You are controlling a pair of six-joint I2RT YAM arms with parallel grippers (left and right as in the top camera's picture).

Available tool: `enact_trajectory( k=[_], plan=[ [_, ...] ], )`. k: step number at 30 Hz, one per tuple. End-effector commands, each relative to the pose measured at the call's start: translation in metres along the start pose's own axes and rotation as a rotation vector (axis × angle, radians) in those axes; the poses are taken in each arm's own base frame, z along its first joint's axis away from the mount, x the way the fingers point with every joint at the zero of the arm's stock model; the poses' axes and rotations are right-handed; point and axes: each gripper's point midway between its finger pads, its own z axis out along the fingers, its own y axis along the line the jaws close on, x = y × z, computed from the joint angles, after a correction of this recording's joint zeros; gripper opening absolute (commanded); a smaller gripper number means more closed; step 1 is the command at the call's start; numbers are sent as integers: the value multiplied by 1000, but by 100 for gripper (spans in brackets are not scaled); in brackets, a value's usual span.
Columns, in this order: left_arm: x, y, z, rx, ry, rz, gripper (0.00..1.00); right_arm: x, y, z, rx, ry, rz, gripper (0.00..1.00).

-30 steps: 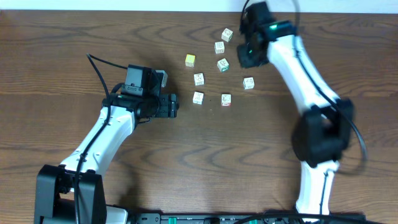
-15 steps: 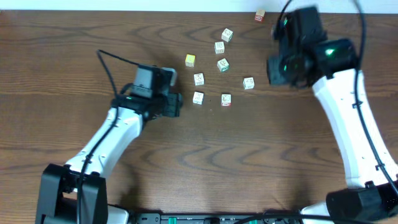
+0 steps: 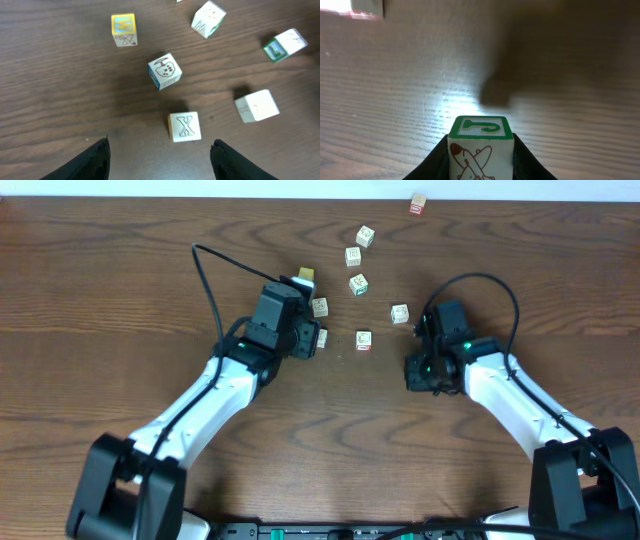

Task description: Lift 3 blocks

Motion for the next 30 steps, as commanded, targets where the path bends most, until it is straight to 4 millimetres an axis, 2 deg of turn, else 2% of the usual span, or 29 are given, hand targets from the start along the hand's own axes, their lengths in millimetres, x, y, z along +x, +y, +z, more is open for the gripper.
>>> enact_trajectory(
  k=[1, 8, 14, 18, 21, 26, 30],
  plan=[
    [12, 6, 24, -30, 46, -15, 65, 4, 11, 3, -47, -4, 15, 9],
    [27, -13, 48, 9, 81, -11, 65, 9, 12, 14, -40, 21, 8, 8],
    [23, -28, 54, 34, 51, 12, 65, 30, 14, 43, -27, 124, 8, 5],
    [23, -27, 58, 29, 48, 12, 65, 44, 21, 61, -20, 178, -17, 5],
    [27, -25, 63, 20, 53, 12, 64, 47, 28, 67, -24, 183, -33, 5],
    [34, -24, 71, 16, 71, 13, 64, 50, 44, 67, -66, 185, -58, 5],
    [32, -19, 72, -11, 62, 13, 63, 57, 48, 67, -65, 204, -69, 4]
  ],
)
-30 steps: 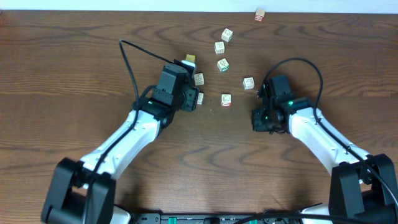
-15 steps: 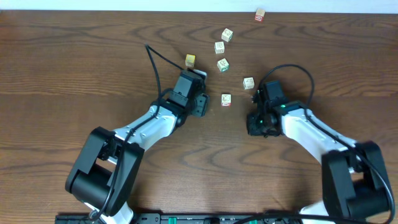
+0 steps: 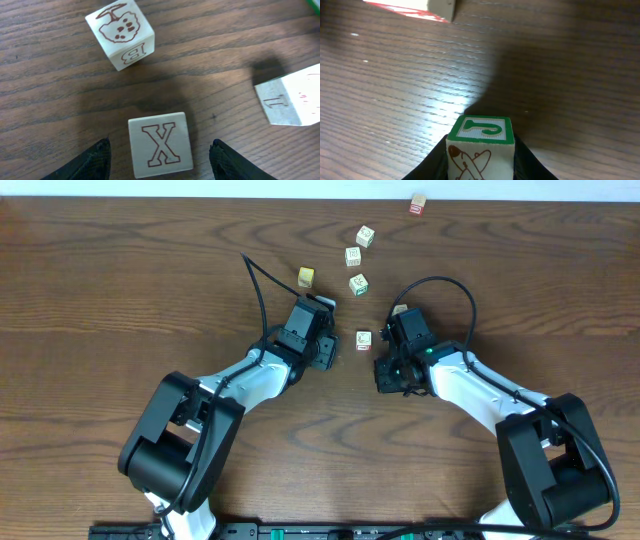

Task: Lift 3 blocks
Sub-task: 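Grasp the white X block with the left gripper and lift it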

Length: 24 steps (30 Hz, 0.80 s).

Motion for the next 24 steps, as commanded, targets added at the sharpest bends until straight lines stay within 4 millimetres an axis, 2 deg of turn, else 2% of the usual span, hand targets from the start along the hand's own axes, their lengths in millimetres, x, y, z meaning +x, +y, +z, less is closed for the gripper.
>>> enact_trajectory(
  k=[1, 7, 13, 16, 20, 24],
  plan=[
    [-14, 6, 0, -33, -34, -12, 63, 58, 2, 28, -11, 197, 29, 2],
    [-15, 8, 0, -47, -39, -13, 53, 73, 0, 24, 9, 259, 53, 1],
    [-15, 8, 0, -47, -37, -14, 33, 85, -3, 21, 27, 306, 58, 3],
    [-13, 8, 0, -47, -32, -39, 14, 87, -1, 21, 28, 313, 51, 22],
    [-10, 9, 0, -48, -18, -70, 8, 88, 0, 20, 27, 316, 35, 39],
    [-4, 10, -2, -54, 9, -69, 8, 86, 1, 20, 24, 310, 27, 55]
  ],
)
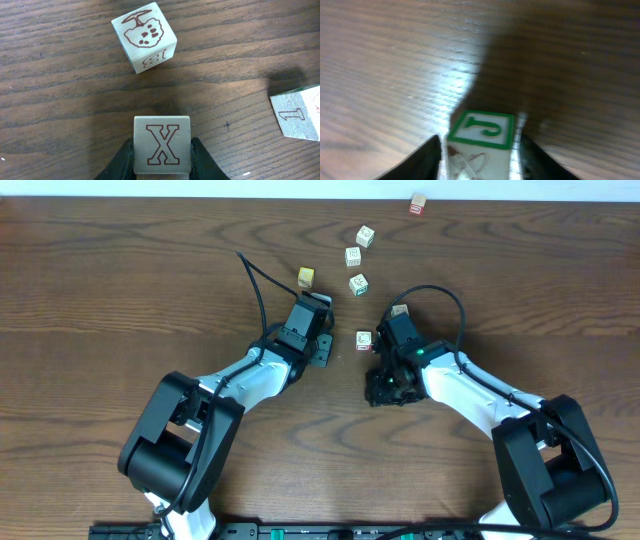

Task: Lift 3 blocks
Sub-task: 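Grasp the white X block with the left gripper and lift it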

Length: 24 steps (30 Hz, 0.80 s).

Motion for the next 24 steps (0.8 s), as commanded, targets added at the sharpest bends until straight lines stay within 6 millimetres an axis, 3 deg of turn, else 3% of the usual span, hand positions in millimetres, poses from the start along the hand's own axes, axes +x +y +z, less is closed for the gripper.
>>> enact_trajectory(
  k=[1, 3, 14, 21, 24],
  plan=[
    [0, 2, -1, -10, 17, -19, 8, 47, -19, 30, 60, 163, 17, 58],
    [2, 3, -5, -13, 28, -21, 7, 45, -18, 30, 59, 159, 16, 64],
    [-18, 7, -50, -12, -27, -68, 8, 13, -7, 11, 62, 107, -34, 66],
    [1, 24, -75, -30, -32, -175, 7, -16, -3, -15, 60, 73, -35, 69],
    [12, 28, -87, -31, -42, -179, 8, -32, 0, -25, 45, 39, -46, 81]
  ],
)
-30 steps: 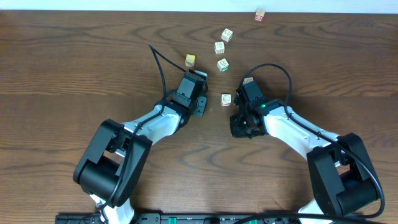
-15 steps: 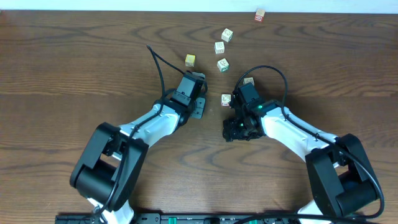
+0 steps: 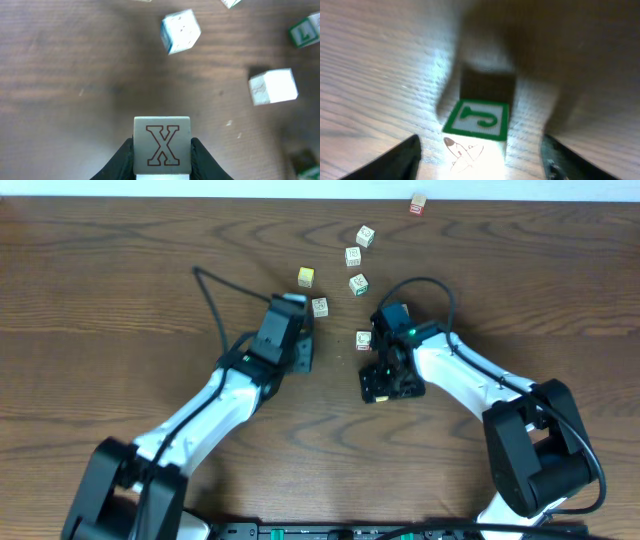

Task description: Lift 3 blocks

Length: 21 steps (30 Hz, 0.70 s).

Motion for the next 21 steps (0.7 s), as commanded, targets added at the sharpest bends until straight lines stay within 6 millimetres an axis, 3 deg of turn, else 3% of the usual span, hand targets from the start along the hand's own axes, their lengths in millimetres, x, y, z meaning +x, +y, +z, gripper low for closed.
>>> enact_trajectory(
  k=[1, 7, 14, 17, 21],
  plan=[
    [11, 10, -14, -15, -14, -36, 7, -27, 0, -18, -6, -71, -31, 84],
    [34, 6, -26, 47, 7, -69, 7, -51, 3, -27, -23, -150, -42, 86],
    [61, -25, -26, 135, 74, -24, 7, -77, 6, -6, -42, -201, -23, 90],
    [66, -39, -28, 147, 77, -23, 8, -88, 5, 7, -36, -199, -5, 85],
    [69, -47, -29, 146, 72, -19, 7, -104, 8, 16, -41, -215, -8, 71]
  ],
)
